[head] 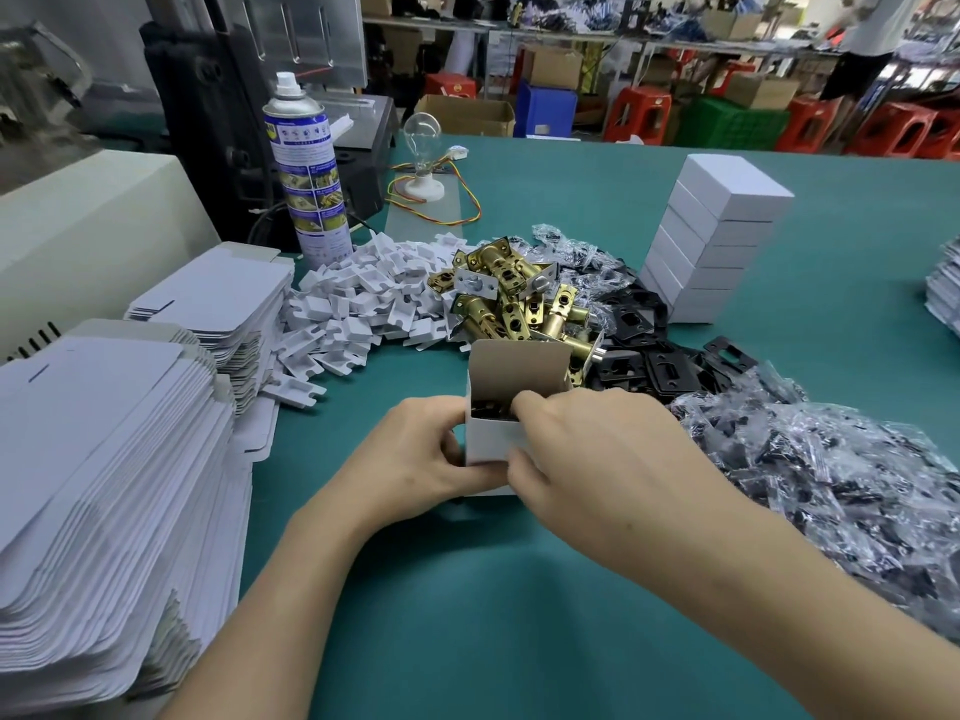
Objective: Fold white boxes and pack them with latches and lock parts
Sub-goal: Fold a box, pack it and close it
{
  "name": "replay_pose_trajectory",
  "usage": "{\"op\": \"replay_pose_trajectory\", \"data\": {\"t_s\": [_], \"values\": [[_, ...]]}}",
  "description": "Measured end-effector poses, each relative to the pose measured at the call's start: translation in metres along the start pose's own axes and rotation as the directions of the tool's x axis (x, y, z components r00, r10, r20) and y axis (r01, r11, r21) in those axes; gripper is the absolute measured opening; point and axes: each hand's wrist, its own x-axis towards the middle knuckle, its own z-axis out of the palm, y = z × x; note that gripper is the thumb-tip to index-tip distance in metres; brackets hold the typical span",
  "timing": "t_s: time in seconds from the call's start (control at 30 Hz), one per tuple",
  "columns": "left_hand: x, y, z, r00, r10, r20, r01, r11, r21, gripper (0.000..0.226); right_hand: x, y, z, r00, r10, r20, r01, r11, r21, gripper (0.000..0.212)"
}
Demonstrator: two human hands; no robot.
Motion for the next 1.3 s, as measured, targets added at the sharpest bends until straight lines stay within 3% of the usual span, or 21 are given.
{"op": "replay_pose_trajectory", "data": {"t_s": [0.07,0.13,0.3,0.37,0.47,0.5,0.57,0.67,0.8,1.03,1.13,1.3], "values": [[0.0,-0.001,0.0,1.0,0.009,-0.009,-0.009,1.0,-0.003,0.02,-0.002,0.003,-0.001,0.998,0.003,-0.056,-0.001,1.0,0.026,0.02],[0.0,0.001,-0.001,0.999,0.04,-0.011,-0.04,0.999,0.004,0.021,-0.004,0.006,-0.003,0.992,0.017,-0.122,-0.008,0.997,0.074,0.027],[0.001,0.006,-0.005,0.976,0.177,-0.125,-0.168,0.983,0.079,0.024,-0.001,0.018,0.006,0.994,-0.035,-0.104,0.046,0.993,0.108,0.031],[0.001,0.007,-0.009,0.94,0.218,-0.262,-0.184,0.972,0.148,0.04,-0.002,0.026,0.015,0.964,-0.044,-0.263,0.106,0.968,0.227,0.024],[-0.001,0.01,-0.008,0.853,0.211,-0.477,-0.185,0.978,0.101,0.045,-0.004,0.038,0.032,0.798,0.153,-0.583,0.173,0.868,0.466,0.01],[-0.003,0.012,-0.006,0.829,0.189,-0.527,-0.188,0.981,0.056,0.047,-0.002,0.043,0.041,0.767,0.247,-0.592,0.161,0.819,0.551,0.014],[-0.004,0.015,0.001,0.801,0.163,-0.576,-0.202,0.979,-0.004,0.051,0.001,0.047,0.061,0.79,0.374,-0.486,0.132,0.671,0.73,0.027],[-0.003,0.016,0.007,0.775,0.178,-0.606,-0.227,0.974,-0.004,0.046,0.005,0.041,0.086,0.847,0.382,-0.369,0.151,0.493,0.857,0.036],[-0.003,0.015,0.008,0.767,0.21,-0.606,-0.255,0.967,0.012,0.041,0.009,0.038,0.101,0.826,0.418,-0.378,0.231,0.361,0.903,0.033],[0.0,0.013,0.006,0.793,0.237,-0.561,-0.255,0.966,0.047,0.023,0.039,0.044,0.096,0.839,0.384,-0.385,0.292,0.28,0.915,0.008],[0.002,0.013,0.007,0.808,0.217,-0.548,-0.23,0.972,0.046,0.015,0.054,0.044,0.096,0.803,0.419,-0.424,0.323,0.292,0.9,0.014],[0.005,0.017,0.011,0.789,0.236,-0.567,-0.249,0.967,0.056,0.022,0.061,0.03,0.108,0.759,0.451,-0.469,0.388,0.265,0.883,0.024]]}}
